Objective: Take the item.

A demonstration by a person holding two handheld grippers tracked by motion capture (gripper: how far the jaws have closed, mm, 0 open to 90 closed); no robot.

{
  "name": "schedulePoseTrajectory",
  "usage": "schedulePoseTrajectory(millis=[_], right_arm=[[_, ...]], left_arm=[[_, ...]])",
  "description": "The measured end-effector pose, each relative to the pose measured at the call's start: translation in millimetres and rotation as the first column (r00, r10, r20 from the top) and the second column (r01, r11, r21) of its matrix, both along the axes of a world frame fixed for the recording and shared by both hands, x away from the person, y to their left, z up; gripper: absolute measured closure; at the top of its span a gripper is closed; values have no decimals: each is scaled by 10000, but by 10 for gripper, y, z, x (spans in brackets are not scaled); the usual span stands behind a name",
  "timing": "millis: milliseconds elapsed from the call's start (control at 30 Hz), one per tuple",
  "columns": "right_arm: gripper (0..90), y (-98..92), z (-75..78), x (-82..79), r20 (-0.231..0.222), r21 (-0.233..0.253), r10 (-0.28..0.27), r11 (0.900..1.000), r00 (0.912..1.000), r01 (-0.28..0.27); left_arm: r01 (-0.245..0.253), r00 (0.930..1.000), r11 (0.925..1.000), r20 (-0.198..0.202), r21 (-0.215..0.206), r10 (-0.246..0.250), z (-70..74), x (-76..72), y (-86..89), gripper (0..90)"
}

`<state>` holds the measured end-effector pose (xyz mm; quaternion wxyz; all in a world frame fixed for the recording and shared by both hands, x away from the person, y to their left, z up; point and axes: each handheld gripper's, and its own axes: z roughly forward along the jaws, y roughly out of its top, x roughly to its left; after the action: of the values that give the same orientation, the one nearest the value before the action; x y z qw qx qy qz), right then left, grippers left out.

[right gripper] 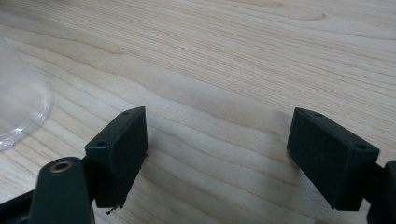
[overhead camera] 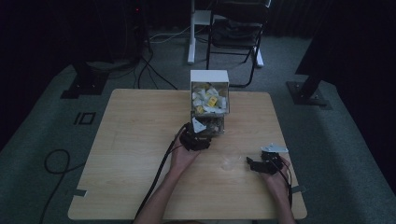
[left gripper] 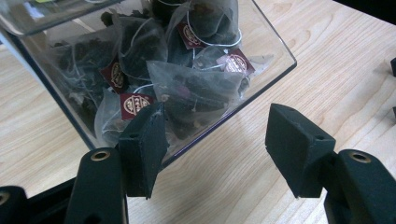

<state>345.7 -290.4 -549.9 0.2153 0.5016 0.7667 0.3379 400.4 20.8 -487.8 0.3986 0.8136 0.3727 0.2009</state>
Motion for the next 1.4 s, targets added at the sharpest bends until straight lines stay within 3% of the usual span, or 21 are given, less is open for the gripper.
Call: schedulePoseTrajectory(millis=[300,867,1400], right_arm=[[199,3,-1,4,6,-9,18,10000,10000,-18],[200,3,-1,4,8,-11,19,10000,10000,-19],[200,3,0,4,5,-9,22,10000,10000,-22]], left_arm=[[152,9998,9999,-156,23,-152,1,-5,18,396],[327,9993,9990,-168,-295,-332,-48,-217,29,419],[271,9990,9983,369,-525,-252,91,-216,8,517]])
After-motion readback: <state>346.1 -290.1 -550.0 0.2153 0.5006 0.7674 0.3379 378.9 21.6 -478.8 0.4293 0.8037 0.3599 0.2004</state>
